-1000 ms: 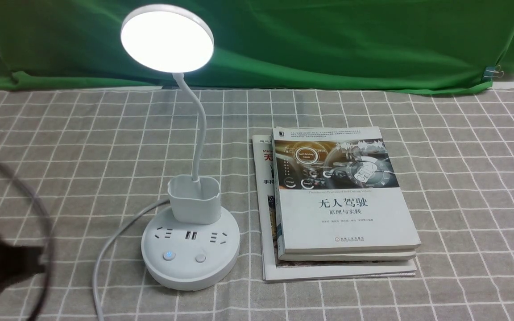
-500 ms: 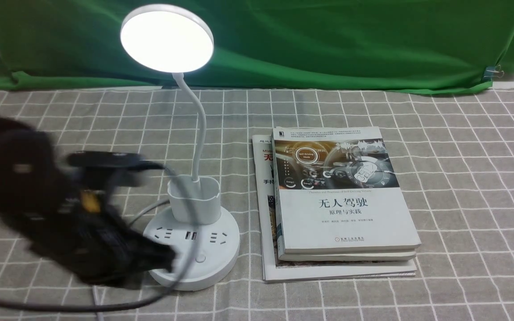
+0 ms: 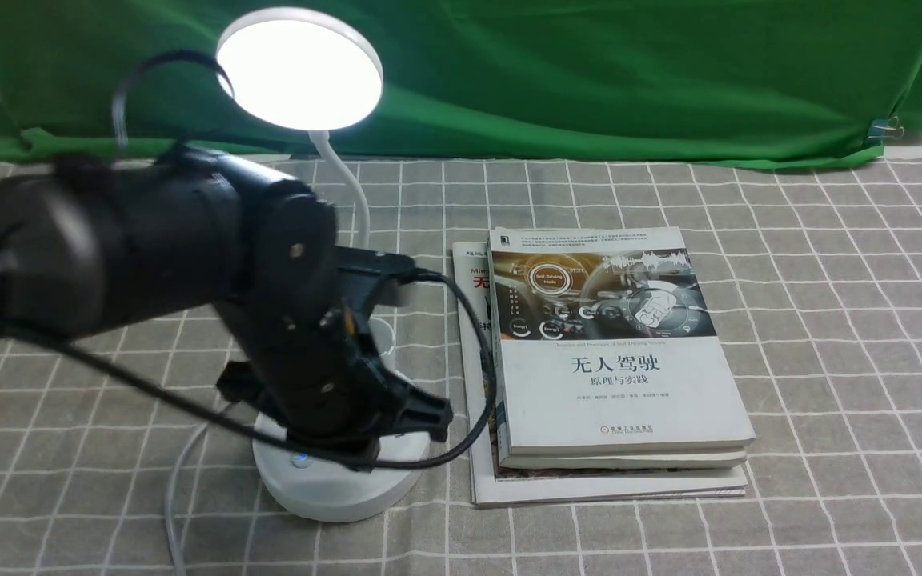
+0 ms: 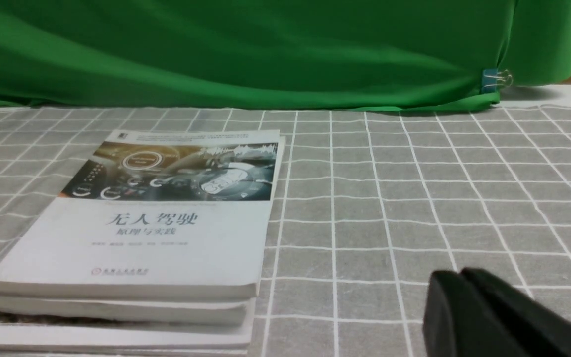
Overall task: Turn off the desk lamp on the grey coffee tablecloth by hand.
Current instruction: 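Press the power button on the round power strip under the lamp with the left gripper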
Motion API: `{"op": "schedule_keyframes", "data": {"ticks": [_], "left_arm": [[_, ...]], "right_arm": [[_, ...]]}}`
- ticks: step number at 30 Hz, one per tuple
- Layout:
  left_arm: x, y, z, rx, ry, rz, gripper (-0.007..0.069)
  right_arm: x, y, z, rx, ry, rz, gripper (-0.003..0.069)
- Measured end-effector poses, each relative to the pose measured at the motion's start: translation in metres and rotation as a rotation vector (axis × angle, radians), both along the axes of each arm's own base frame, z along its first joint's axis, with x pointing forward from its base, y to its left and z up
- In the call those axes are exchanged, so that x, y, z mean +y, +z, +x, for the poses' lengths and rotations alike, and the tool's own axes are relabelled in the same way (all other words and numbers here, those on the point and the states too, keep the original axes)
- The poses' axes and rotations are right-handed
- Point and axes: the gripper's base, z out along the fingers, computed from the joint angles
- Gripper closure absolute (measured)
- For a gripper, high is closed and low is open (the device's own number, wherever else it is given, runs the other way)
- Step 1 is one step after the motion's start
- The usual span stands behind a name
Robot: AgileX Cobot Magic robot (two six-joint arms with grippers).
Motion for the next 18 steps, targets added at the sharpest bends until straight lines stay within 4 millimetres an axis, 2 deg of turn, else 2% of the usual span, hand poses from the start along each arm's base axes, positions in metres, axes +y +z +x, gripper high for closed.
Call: {"op": "schedule_keyframes", "data": {"ticks": [4,11,18], "left_arm": [[-0.004,-0.004,0.009,-0.002,-0.014,0.006,0.0634],[0.004,-0.011,0.013,0.037,0.002,0.03,0.0634],[0.004,-0.012,0.015,0.026,-0.001,0.026,0.0634]], "right_arm": [[0.0,0.0,0.0,0.0,0.0,0.0,0.0624],[0.0,0.0,0.0,0.0,0.0,0.0,0.0624],[0.0,0.0,0.0,0.0,0.0,0.0,0.0624]]}}
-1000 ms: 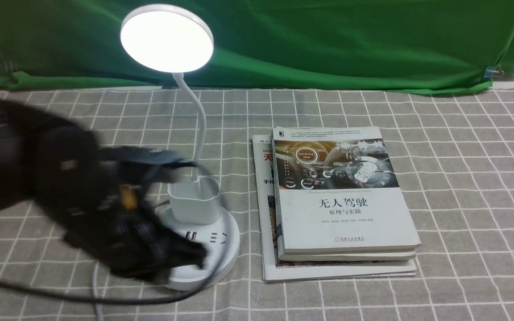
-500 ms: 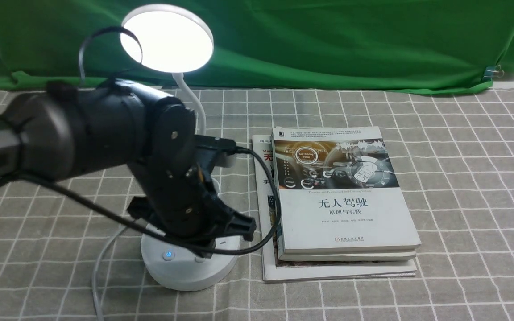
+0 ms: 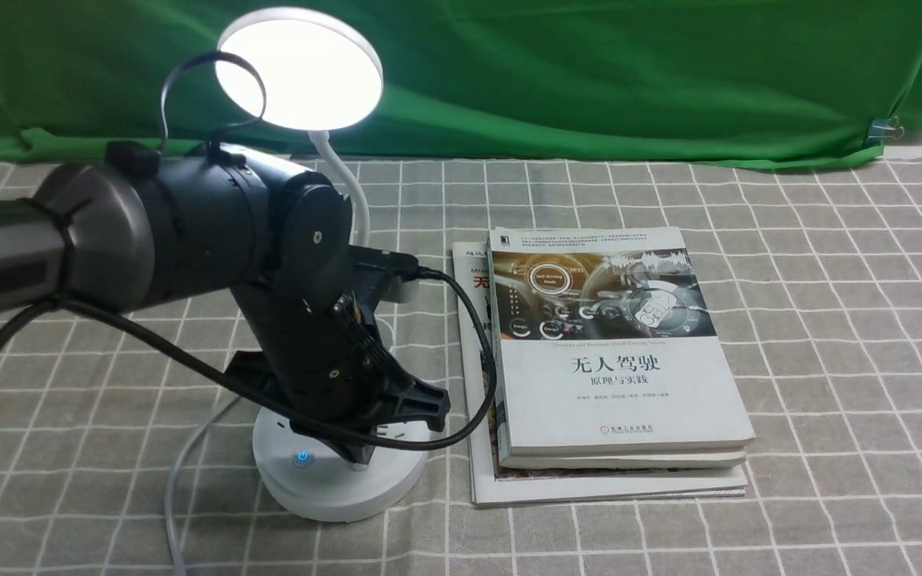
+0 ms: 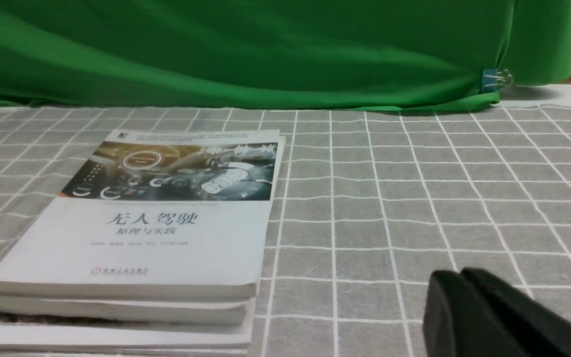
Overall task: Turn off the desk lamp on the grey coffee tablecloth by hand.
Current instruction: 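Press the power button on the round power strip under the lamp with the left gripper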
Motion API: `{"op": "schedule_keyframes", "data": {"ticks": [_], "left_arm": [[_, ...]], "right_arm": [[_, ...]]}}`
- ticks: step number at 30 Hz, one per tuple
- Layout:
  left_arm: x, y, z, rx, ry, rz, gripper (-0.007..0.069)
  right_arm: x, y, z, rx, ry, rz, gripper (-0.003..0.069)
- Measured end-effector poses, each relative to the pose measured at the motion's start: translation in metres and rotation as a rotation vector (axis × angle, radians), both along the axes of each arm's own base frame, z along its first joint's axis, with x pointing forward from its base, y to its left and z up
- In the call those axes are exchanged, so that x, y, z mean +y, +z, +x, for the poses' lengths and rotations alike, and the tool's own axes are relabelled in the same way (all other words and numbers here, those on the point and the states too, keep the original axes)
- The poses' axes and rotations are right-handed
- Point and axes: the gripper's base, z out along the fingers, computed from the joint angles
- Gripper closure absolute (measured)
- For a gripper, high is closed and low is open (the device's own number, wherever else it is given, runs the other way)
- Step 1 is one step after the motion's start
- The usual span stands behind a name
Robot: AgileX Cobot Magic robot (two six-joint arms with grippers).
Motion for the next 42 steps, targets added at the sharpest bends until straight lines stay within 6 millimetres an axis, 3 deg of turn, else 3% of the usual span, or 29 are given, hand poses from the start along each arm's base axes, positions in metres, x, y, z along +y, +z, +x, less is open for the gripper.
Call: {"op": "schedule_keyframes", "data": {"ticks": [26,33,36,42], "left_arm": [[-0.003,-0.02,0.006,0.056,-0.035,0.035,0.0631],[0.0,-0.007,0.002,0.023,-0.048,0.036,0.063],[0.003,0.01,-0.002,-0.023,-0.047,0.017,0.063],[0.002,0.011,-0.001,-0.037,-0.045,0.01,0.0629]], "right_arm": [[0.0,0.0,0.0,0.0,0.0,0.0,0.0624],[0.0,0.0,0.0,0.0,0.0,0.0,0.0624],[0.0,0.0,0.0,0.0,0.0,0.0,0.0624],[0.0,0.0,0.0,0.0,0.0,0.0,0.0624]]}}
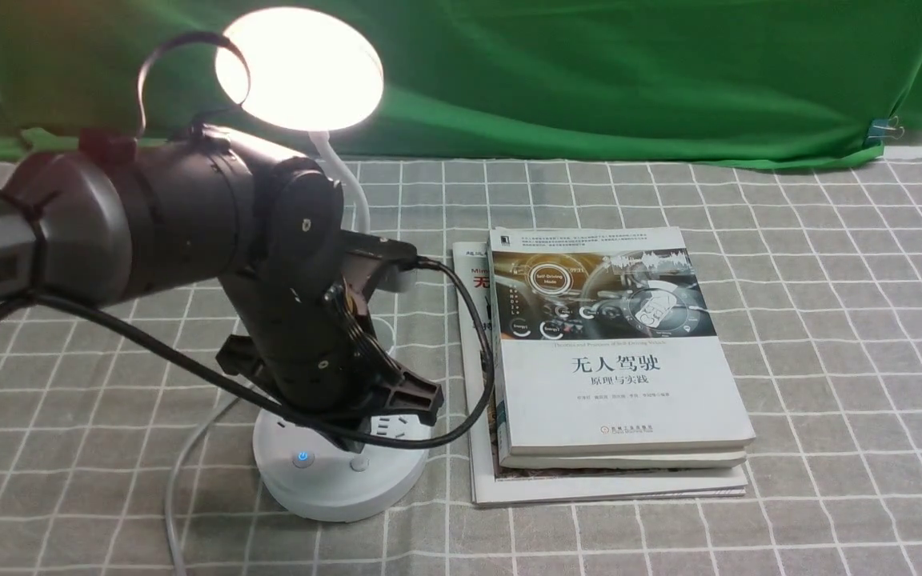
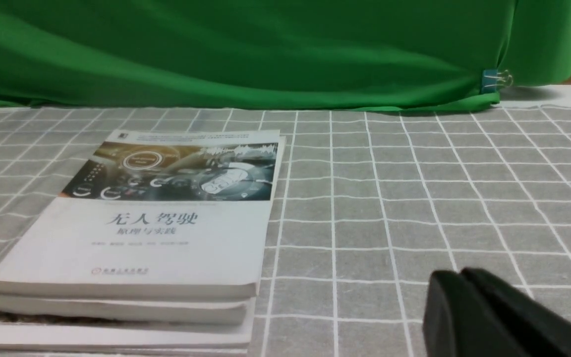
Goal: Turn off the desk lamp on the grey coffee tablecloth by hand.
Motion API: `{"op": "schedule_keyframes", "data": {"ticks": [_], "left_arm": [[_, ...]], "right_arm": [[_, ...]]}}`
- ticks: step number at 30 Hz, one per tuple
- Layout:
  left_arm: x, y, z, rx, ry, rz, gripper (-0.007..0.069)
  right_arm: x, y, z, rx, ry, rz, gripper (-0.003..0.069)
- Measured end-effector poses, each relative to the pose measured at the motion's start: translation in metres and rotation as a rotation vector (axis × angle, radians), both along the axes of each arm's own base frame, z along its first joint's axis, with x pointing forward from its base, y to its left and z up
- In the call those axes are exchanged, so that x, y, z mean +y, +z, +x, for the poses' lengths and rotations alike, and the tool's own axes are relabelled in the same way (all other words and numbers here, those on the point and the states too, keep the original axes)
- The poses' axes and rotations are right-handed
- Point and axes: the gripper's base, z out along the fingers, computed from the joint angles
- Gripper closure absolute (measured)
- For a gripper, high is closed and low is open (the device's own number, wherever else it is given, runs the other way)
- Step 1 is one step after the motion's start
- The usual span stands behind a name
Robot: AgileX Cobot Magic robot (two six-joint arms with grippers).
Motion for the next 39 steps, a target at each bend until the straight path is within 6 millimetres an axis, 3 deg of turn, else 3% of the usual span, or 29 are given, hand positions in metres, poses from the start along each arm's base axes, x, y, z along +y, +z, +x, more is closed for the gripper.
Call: {"op": "schedule_keyframes", "data": {"ticks": [5,8,13,20,25,29,34,39], "left_arm": [[-0.003,-0.011,0.004,0.013,0.003,0.005,0.0629],[-0.004,-0.029,0.007,0.056,0.002,0.029,0.0629],[-0.006,-0.031,0.009,0.061,-0.006,0.032,0.0629],[-0.003,-0.018,0.005,0.029,-0.007,0.015,0.0629],[0.0,0.007,-0.001,-0.033,-0.009,-0.02,0.0629],[0.0,0.01,-0.002,-0.036,-0.017,-0.019,0.0629],[-0.002,0.021,-0.02,-0.103,-0.074,-0.044,0.0629],[0.026,0.041,-0.067,-0.291,-0.055,-0.157,0.0629]], "right_arm": [[0.0,0.0,0.0,0.0,0.0,0.0,0.0624],[0.0,0.0,0.0,0.0,0.0,0.0,0.0624],[0.0,0.0,0.0,0.0,0.0,0.0,0.0624],[0.0,0.0,0.0,0.0,0.0,0.0,0.0624],[0.0,0.0,0.0,0.0,0.0,0.0,0.0624],[0.0,0.0,0.0,0.0,0.0,0.0,0.0624],[0.0,0.0,0.0,0.0,0.0,0.0,0.0624],[0.0,0.0,0.0,0.0,0.0,0.0,0.0624]]}}
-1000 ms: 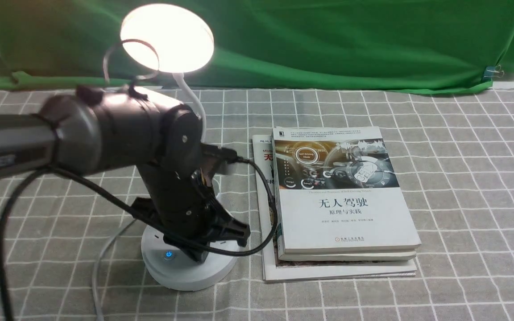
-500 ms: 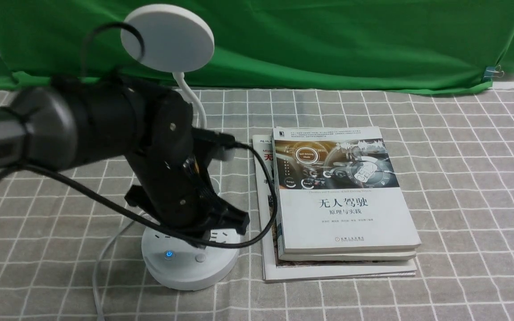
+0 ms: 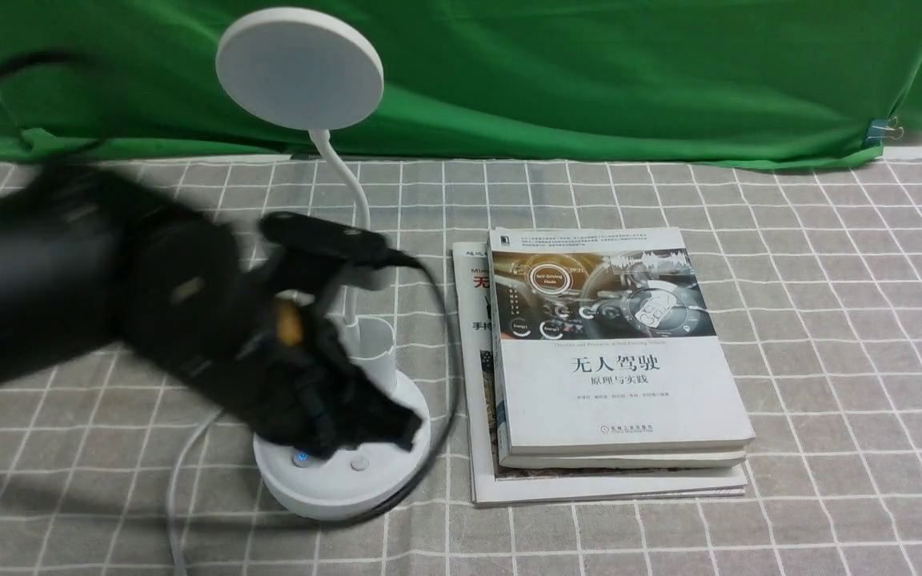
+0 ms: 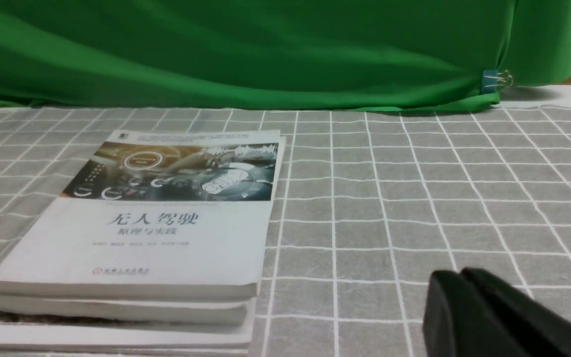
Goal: Turn off the desk lamp on the grey coffee tablecloth by hand.
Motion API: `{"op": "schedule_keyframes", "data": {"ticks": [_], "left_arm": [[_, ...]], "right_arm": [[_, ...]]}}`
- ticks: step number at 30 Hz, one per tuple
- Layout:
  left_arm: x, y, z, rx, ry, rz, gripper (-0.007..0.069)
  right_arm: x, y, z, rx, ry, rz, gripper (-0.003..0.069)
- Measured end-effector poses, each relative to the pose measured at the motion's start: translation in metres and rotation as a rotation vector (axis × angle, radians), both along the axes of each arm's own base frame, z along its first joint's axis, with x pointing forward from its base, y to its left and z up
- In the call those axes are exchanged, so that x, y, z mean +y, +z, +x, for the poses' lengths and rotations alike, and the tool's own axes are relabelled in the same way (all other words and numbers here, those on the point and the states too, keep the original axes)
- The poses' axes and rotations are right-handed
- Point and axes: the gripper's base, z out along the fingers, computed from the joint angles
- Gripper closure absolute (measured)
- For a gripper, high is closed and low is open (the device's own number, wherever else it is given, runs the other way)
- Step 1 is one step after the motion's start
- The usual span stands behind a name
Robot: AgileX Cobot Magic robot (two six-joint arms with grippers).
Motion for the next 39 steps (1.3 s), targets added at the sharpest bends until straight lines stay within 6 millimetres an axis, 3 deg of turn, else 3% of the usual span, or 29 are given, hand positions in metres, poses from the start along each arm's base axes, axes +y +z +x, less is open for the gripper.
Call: {"op": "schedule_keyframes", "data": {"ticks": [8,14,18,29,35,39], "left_arm": [[0.044,0.006,-0.063,-0.396,0.044,-0.234,0.0629],[0.063,0.003,-0.09,-0.56,0.019,-0.273,0.0629],[0.069,-0.002,-0.098,-0.601,-0.015,-0.241,0.0627],[0.069,-0.002,-0.099,-0.621,-0.041,-0.212,0.0626],[0.073,0.004,-0.103,-0.7,-0.091,-0.179,0.0626],[0.095,0.015,-0.116,-0.86,0.005,-0.188,0.0626]], "right_arm": [[0.0,0.0,0.0,0.0,0.0,0.0,0.0624],[0.0,0.0,0.0,0.0,0.0,0.0,0.0624],[0.0,0.0,0.0,0.0,0.0,0.0,0.0624],[0.0,0.0,0.0,0.0,0.0,0.0,0.0623],[0.0,0.0,0.0,-0.001,0.0,0.0,0.0623],[0.0,0.0,0.0,0.0,0.0,0.0,0.0623]]}}
